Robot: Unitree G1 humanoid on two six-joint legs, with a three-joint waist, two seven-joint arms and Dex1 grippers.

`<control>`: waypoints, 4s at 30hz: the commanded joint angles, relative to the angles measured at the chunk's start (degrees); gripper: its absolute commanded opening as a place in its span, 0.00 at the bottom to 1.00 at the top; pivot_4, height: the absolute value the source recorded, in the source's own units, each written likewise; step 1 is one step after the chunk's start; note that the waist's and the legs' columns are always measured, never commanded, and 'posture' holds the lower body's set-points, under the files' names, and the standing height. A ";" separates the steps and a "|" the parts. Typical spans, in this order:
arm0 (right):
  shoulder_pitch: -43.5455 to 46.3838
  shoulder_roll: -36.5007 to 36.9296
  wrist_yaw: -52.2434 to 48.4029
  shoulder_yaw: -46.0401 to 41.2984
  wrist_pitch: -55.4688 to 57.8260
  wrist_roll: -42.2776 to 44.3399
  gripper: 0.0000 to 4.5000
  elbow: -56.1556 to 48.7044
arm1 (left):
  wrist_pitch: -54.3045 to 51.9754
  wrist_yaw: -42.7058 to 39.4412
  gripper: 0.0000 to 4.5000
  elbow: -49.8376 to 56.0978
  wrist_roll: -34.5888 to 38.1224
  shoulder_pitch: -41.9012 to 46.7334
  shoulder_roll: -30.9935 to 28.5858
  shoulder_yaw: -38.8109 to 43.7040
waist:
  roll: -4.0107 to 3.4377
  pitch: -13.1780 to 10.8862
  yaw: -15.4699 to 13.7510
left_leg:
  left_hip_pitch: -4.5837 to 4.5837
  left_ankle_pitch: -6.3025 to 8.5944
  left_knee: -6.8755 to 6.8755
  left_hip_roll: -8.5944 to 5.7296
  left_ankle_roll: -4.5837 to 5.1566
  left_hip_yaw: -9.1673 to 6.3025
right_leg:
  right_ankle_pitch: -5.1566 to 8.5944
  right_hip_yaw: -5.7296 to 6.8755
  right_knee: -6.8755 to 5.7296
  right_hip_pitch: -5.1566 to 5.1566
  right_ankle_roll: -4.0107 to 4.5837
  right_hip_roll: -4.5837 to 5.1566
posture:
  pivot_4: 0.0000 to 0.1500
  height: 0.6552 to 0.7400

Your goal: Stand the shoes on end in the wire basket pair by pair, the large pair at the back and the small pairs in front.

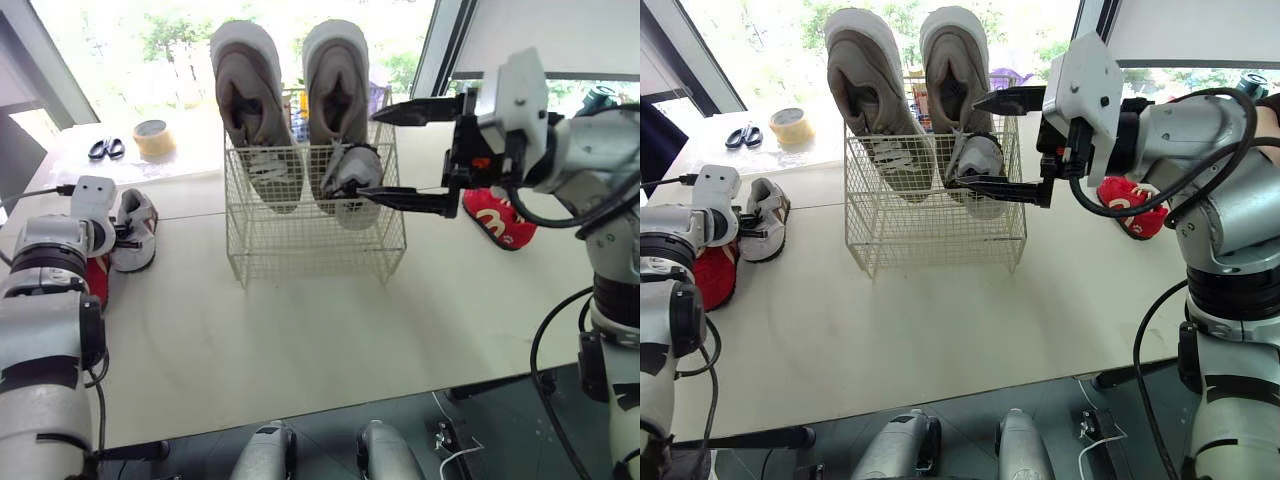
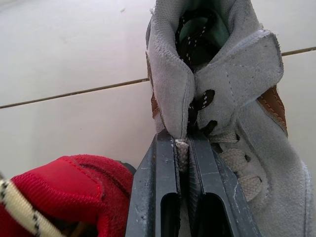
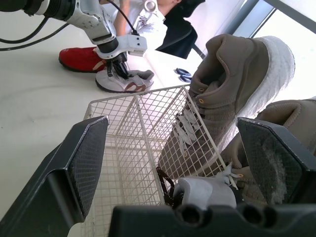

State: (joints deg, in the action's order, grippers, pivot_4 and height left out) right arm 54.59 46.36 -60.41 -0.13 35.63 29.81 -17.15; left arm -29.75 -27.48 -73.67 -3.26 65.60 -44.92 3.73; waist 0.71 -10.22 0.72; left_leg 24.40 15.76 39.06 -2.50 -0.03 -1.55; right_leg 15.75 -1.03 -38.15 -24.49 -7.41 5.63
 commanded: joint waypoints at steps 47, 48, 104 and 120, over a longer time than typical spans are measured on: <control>4.32 -0.10 -4.12 2.54 -6.46 -6.00 1.00 6.72 | 56.83 3.09 0.01 68.54 16.98 -32.22 39.35 5.17 | 0.57 -0.18 -0.52 | 0.06 -0.14 0.06 -0.11 -0.29 -0.08 | -0.02 -0.04 0.18 -0.02 0.00 0.15 | 1.00 1.00; 4.22 0.02 -4.01 2.48 -6.22 -6.00 1.00 6.43 | 58.72 3.29 0.01 66.70 16.46 -31.62 39.68 5.15 | 0.57 -0.18 -0.54 | 0.06 -0.14 0.06 -0.11 -0.29 -0.08 | -0.02 -0.04 0.19 -0.02 0.00 0.15 | 1.00 1.00; -1.15 4.46 3.11 -7.55 3.48 -1.64 1.00 4.07 | -4.79 -1.95 0.99 98.64 75.60 -48.92 7.41 17.37 | -0.11 0.29 -1.51 | -0.02 0.11 0.03 -0.06 0.14 -0.17 | -0.03 -0.02 0.28 0.10 0.04 0.20 | 1.00 1.00; -26.03 9.44 19.62 -19.86 2.77 -12.12 1.00 31.73 | -18.41 -25.53 0.99 89.28 73.24 -30.76 -3.36 6.14 | -0.29 0.22 -0.44 | -0.06 0.10 -0.02 0.01 0.16 0.01 | -0.03 -0.10 0.38 0.18 0.04 0.01 | 1.00 1.00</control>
State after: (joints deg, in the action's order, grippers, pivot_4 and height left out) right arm 28.27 54.98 -40.04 -18.13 41.49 18.10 13.88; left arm -48.53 -51.57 15.47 71.06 33.97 -48.33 9.82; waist 0.41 -9.99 0.28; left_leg 24.34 15.87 39.04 -2.47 0.14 -1.55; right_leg 15.72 -1.13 -37.78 -24.31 -7.37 5.62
